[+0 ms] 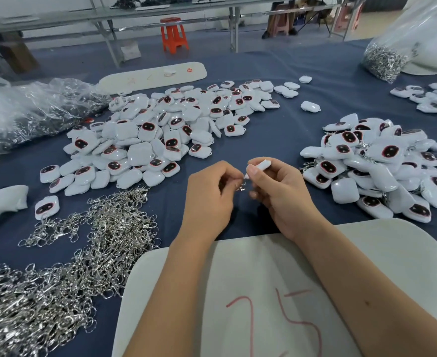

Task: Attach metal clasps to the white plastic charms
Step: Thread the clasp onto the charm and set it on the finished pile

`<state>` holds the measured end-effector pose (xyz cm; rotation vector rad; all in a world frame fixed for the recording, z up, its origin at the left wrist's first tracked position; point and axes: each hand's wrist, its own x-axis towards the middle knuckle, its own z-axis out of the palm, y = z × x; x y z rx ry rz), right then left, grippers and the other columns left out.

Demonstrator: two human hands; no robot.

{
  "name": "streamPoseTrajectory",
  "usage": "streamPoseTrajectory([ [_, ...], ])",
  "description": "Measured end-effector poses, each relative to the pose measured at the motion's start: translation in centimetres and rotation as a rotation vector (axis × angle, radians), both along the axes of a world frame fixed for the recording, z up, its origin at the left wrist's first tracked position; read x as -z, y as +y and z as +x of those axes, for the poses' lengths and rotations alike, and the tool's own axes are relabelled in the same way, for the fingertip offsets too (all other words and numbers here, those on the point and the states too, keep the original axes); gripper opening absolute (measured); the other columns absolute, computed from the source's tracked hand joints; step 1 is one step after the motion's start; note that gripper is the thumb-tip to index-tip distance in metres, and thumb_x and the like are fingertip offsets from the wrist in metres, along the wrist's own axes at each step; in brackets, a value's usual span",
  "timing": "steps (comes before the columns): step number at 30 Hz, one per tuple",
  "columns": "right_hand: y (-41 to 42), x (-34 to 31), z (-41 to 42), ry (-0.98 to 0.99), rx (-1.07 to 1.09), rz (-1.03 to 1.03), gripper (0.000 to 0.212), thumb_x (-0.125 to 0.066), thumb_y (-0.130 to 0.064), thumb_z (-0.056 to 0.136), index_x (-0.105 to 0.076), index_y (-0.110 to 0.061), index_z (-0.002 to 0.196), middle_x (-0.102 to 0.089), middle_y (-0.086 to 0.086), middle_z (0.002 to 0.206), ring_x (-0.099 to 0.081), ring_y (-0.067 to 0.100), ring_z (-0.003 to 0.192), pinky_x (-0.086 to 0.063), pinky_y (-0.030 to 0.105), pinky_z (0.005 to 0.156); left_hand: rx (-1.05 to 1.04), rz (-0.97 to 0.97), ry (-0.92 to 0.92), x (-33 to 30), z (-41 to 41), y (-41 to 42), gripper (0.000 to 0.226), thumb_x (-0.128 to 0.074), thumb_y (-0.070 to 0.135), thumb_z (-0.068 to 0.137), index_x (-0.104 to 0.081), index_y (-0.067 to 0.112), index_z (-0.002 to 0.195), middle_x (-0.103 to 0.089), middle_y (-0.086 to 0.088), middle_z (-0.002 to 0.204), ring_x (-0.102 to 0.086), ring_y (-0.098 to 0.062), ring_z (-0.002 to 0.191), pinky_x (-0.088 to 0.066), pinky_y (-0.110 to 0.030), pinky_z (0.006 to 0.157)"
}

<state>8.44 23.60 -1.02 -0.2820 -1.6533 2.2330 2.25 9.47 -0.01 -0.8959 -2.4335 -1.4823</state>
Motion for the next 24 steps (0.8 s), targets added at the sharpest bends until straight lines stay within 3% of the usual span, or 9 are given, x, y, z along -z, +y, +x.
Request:
streamPoseTrajectory([
  [4,0.1,-0.3,-0.1,0.058,-0.116,-0.164,0.025,-0.071,-0.011,0.096,-0.066,-0.003,0.119,-0.066,0.0,0.082,-0.059,0.01,0.07,-0.053,0.024,0.065,-0.092,0.341,-0.341,-0.2,0.7,1.0,0.012,-0.071,0.005,0.092,-0.073,0.016,0.093,-0.074,0.002,0.085,-0.07,-0.013,0.082,-0.056,-0.025,0.08],
  [8,0.6,-0.1,0.1,0.106,-0.159,-0.15,0.025,-0.069,-0.012,0.094,-0.067,-0.012,0.119,-0.067,0.001,0.091,-0.059,0.012,0.072,-0.05,0.024,0.064,0.032,0.413,-0.667,-0.4,1.4,1.5,0.01,-0.066,0.015,0.099,-0.072,0.007,0.099,-0.074,-0.021,0.097,-0.067,-0.022,0.084,-0.056,-0.041,0.087],
  [12,0.6,0.0,-0.1,0.108,-0.158,-0.16,0.027,-0.07,-0.011,0.09,-0.069,-0.014,0.117,-0.066,-0.002,0.089,-0.056,0.01,0.07,-0.047,0.023,0.062,-0.004,0.512,-0.669,-0.4,1.3,1.4,0.009,-0.065,0.006,0.098,-0.074,0.008,0.097,-0.072,-0.011,0.085,-0.062,-0.015,0.079,-0.053,-0.024,0.07],
  [20,0.1,-0.2,0.1,0.068,-0.091,-0.111,0.022,-0.065,0.001,0.097,-0.066,-0.009,0.117,-0.07,-0.001,0.089,-0.06,0.01,0.072,-0.048,0.021,0.061,-0.1,0.751,-0.798,-0.3,1.8,2.2,0.013,-0.066,-0.004,0.094,-0.075,0.005,0.091,-0.074,-0.005,0.076,-0.066,-0.012,0.068,-0.055,-0.022,0.069],
  [24,-0.1,-0.1,0.0,0.03,-0.071,-0.021,0.023,-0.069,-0.001,0.096,-0.069,-0.012,0.116,-0.07,-0.001,0.091,-0.057,0.012,0.073,-0.05,0.022,0.064,-0.154,0.783,-0.765,-0.3,1.6,2.0,0.017,-0.069,-0.007,0.09,-0.076,0.008,0.084,-0.074,-0.005,0.074,-0.066,-0.014,0.069,-0.055,-0.025,0.072],
])
